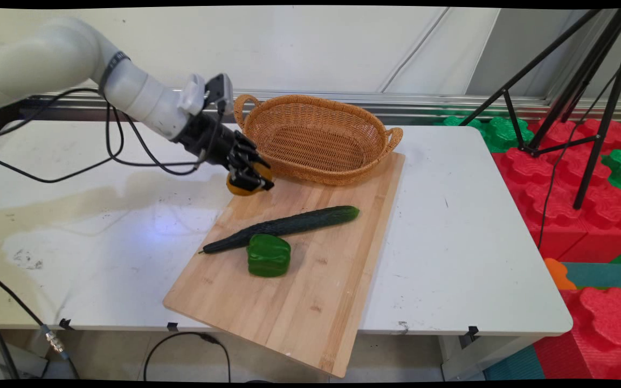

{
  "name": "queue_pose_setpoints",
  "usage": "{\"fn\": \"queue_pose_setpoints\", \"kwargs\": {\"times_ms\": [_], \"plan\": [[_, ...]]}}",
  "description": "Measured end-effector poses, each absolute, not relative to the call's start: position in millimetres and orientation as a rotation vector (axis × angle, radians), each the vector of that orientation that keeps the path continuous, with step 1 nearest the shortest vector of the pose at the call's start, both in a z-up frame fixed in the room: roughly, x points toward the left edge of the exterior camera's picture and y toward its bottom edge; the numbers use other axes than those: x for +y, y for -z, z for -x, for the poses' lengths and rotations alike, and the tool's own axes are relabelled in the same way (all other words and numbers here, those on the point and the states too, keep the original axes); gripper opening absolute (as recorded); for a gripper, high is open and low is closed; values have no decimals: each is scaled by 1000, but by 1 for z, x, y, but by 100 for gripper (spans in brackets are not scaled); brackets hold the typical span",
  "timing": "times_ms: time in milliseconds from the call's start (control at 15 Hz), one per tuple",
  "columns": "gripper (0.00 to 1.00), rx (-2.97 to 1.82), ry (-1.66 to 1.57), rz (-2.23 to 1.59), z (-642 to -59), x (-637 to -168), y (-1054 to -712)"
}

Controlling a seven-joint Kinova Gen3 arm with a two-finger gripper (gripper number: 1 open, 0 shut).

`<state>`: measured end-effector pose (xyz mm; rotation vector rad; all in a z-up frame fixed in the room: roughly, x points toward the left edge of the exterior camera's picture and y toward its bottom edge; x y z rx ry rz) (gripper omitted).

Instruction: Place the picked object on the cutting board

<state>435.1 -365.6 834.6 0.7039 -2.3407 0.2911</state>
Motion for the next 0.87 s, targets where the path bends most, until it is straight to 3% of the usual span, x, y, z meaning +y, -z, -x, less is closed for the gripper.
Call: {"fn": "queue_pose_setpoints", "kwargs": {"times_ms": [533, 600, 867], "plan": [[0, -2371, -275, -727, -414, -367, -797], [100, -2369, -278, -730, -413, -368, -795], [100, -2360, -293, -730, -410, -369, -794]]}}
